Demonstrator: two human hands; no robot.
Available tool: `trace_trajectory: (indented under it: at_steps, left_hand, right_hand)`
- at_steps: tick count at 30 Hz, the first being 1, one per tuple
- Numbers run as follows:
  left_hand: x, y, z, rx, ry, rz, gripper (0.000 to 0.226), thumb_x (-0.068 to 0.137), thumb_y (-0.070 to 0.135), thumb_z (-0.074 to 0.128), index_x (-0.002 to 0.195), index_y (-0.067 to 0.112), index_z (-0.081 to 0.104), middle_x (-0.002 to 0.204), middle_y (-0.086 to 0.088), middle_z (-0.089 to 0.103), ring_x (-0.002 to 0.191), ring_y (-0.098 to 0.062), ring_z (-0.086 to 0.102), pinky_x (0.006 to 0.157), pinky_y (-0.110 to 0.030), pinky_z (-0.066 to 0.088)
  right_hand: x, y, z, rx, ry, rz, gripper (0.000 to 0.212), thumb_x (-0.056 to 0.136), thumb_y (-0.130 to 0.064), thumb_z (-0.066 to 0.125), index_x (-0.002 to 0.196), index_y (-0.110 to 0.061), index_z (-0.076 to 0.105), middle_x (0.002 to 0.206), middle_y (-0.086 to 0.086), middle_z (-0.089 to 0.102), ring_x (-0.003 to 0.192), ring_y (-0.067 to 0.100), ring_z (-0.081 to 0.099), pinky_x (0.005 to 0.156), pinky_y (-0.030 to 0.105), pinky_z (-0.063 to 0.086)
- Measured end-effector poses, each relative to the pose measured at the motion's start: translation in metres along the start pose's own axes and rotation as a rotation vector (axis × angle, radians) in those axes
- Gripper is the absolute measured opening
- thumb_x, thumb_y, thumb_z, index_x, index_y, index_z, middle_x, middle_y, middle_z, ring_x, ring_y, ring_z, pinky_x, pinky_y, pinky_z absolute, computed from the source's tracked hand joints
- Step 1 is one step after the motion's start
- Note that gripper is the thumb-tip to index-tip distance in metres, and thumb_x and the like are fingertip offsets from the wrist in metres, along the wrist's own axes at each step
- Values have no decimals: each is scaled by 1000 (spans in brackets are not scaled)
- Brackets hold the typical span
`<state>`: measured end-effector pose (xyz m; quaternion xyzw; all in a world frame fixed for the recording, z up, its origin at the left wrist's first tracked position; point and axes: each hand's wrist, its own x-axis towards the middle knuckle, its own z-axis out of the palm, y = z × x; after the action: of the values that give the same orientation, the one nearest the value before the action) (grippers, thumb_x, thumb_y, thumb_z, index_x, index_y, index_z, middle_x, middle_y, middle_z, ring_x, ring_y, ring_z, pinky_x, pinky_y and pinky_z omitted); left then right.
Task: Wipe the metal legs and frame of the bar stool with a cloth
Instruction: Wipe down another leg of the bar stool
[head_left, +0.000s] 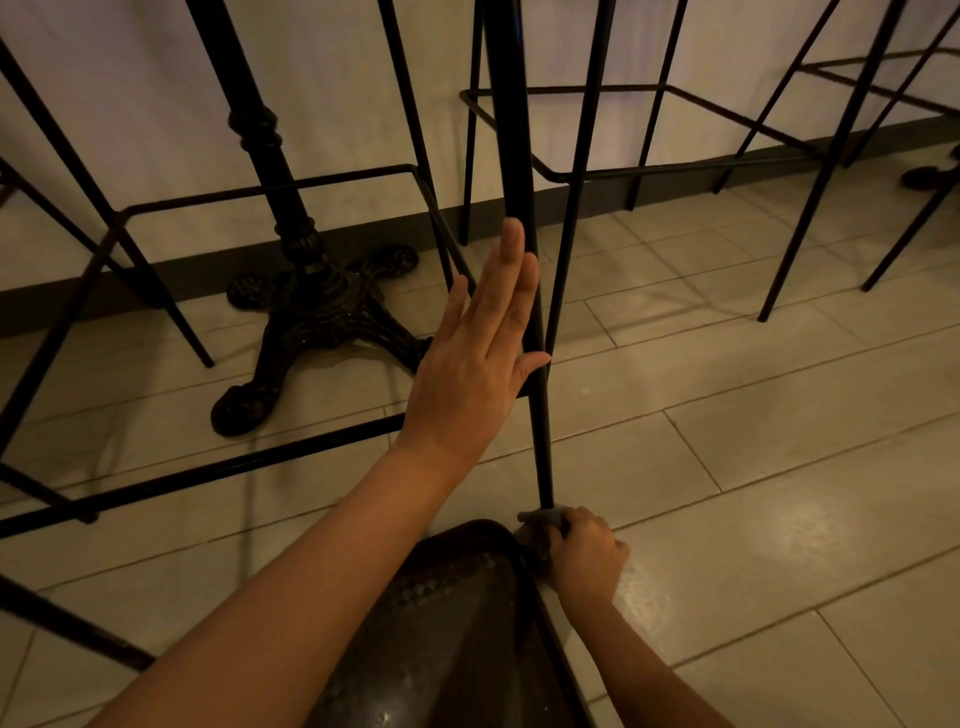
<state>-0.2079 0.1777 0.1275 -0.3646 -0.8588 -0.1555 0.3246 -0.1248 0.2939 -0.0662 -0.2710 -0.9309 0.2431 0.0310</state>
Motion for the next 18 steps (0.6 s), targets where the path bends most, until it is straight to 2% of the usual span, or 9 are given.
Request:
trace_trajectory:
  at_steps: [4, 6, 9, 11, 15, 18]
  left_hand:
    - [-1, 5, -2, -50, 7, -23, 92, 88, 38, 47, 137, 20, -28, 142, 10, -40, 141, -22, 10, 107, -42, 36]
    - [-2, 7, -5, -54, -9, -36, 94, 87, 37, 50, 137, 20, -29, 142, 10, -40, 141, -22, 7, 108, -44, 34]
    - [-7, 7, -9, 30, -55, -62, 93, 88, 40, 48, 138, 17, -27, 143, 6, -41, 142, -20, -3, 114, -45, 20]
    - [-13, 7, -11, 8, -114, -78, 87, 89, 42, 46, 141, 16, -19, 146, 5, -36, 142, -20, 0, 114, -47, 20]
    - [-31, 6, -18, -66, -244, -130, 67, 90, 43, 30, 144, 17, -1, 154, 0, -7, 143, -21, 6, 113, -47, 19]
    - [-50, 10, -21, -105, -221, -138, 59, 92, 36, 34, 142, 10, 17, 152, -10, 19, 141, -20, 12, 111, -47, 21]
  right_hand:
    - [0, -1, -7, -60, -60, 8, 22, 92, -29, 47, 108, -27, 61, 105, -6, 62, 101, 14, 52, 78, 30, 28]
    - [0, -3, -11, -69, -101, 33, 21, 91, -29, 48, 106, -25, 62, 103, -4, 63, 99, 16, 55, 80, 31, 30]
    - [-4, -4, -20, -68, -157, 38, 19, 90, -29, 49, 103, -27, 62, 99, -3, 65, 97, 17, 58, 83, 32, 33]
    - [-7, -3, -26, -73, -169, 10, 18, 89, -28, 49, 101, -28, 62, 98, -3, 65, 96, 17, 58, 84, 33, 34]
    - [-16, -2, -42, -65, -175, -38, 17, 87, -27, 49, 97, -28, 63, 97, -3, 64, 98, 18, 56, 79, 32, 34]
    - [-22, 1, -49, -20, -178, -98, 16, 85, -28, 53, 95, -25, 64, 94, -1, 65, 96, 19, 57, 75, 30, 37]
